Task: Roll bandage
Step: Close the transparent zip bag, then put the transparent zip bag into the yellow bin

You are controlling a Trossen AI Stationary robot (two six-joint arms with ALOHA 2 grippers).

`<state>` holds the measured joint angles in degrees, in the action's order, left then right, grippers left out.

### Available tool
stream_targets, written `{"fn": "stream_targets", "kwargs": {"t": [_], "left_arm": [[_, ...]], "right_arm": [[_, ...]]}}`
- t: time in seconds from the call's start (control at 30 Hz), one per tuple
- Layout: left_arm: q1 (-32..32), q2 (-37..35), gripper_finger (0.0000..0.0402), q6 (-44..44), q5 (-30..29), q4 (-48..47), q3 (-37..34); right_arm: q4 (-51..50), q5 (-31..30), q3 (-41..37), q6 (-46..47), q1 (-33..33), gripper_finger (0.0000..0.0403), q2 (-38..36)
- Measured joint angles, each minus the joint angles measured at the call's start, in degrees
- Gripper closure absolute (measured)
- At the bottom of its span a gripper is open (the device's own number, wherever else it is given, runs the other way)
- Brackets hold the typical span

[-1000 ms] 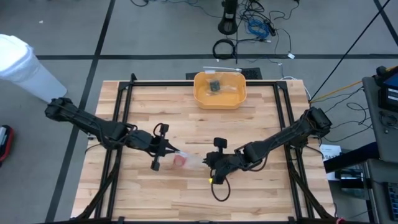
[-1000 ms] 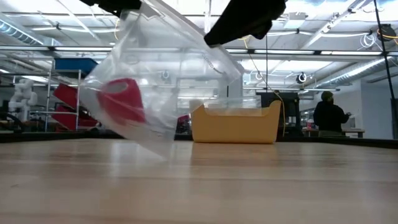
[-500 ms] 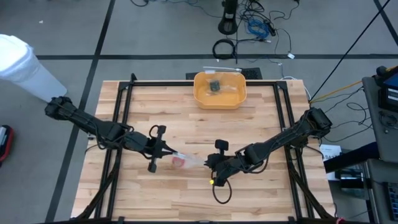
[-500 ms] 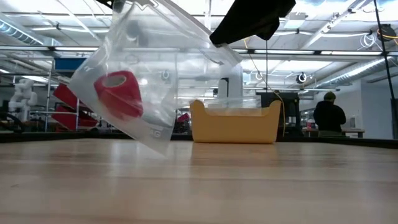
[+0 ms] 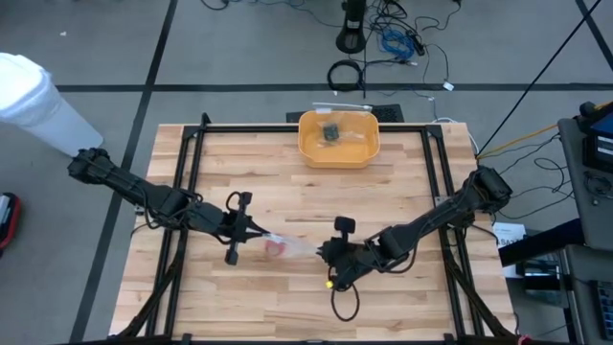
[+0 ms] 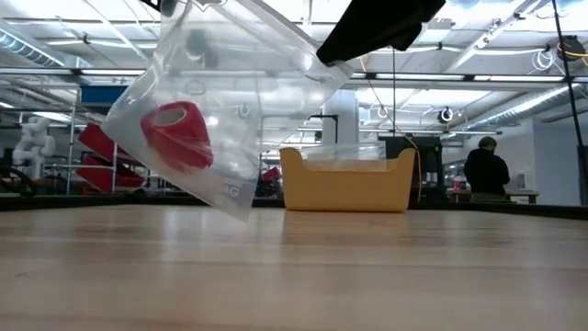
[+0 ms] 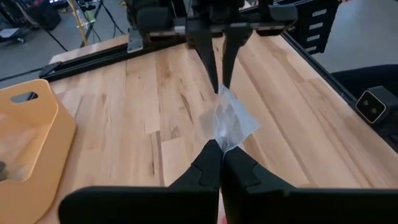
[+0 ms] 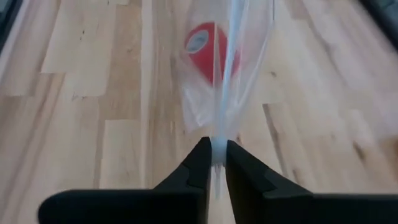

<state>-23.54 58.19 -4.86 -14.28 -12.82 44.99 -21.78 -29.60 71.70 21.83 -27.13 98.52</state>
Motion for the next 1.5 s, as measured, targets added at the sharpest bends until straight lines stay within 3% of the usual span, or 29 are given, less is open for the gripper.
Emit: {"fn": "stream_targets", "kwargs": {"t": [0.2, 0.33, 0.47, 0.67, 0.8, 0.9, 1.07, 1.27, 1.5], "left_arm": [[0.03, -0.02, 0.0401, 0.06, -1.67, -1.04, 0.00], [0.03, 0.00, 0.0401, 2.77, -4.63, -0.75, 0.00], [0.03, 0.00, 0.0401, 3.36, -7.11, -0.81, 0.00], [0.03, 0.02, 0.0401, 3.73, -7.26, -1.22, 0.00], [0.03, 0.13, 0.0401, 4.61, -7.28, -1.51, 0.00], [0.13, 0.58, 0.0401, 5.23, -7.29, -1.19, 0.00], [1.24, 2.61, 0.0401, 6.03, -7.47, -0.90, 0.00], [2.71, 5.53, 0.0401, 6.03, -6.89, 1.23, 0.00], [3.80, 8.63, 0.0401, 6.03, -4.98, 3.49, -0.04]], "right_arm": [[0.42, -7.93, 0.00, -1.92, -1.83, 0.0327, -0.24], [-1.14, -16.96, 0.00, -0.61, -3.33, 0.0289, -1.67], [-11.30, -25.79, 0.00, 9.02, -5.42, 0.0255, -2.79], [-21.70, -30.79, -1.84, 25.85, -8.22, 0.0221, -2.65], [-24.38, -29.80, -3.58, 31.67, -9.31, 0.0218, -2.62], [-20.98, -27.48, -3.80, 29.61, -9.38, 0.0218, -2.62], [-8.18, -24.26, -3.80, 15.87, -8.52, 0.0218, -2.62], [7.81, -13.89, -3.80, -5.67, -3.82, 0.0218, -2.62], [12.94, -0.64, -3.80, -15.46, 6.46, 0.0218, -2.62]]}}
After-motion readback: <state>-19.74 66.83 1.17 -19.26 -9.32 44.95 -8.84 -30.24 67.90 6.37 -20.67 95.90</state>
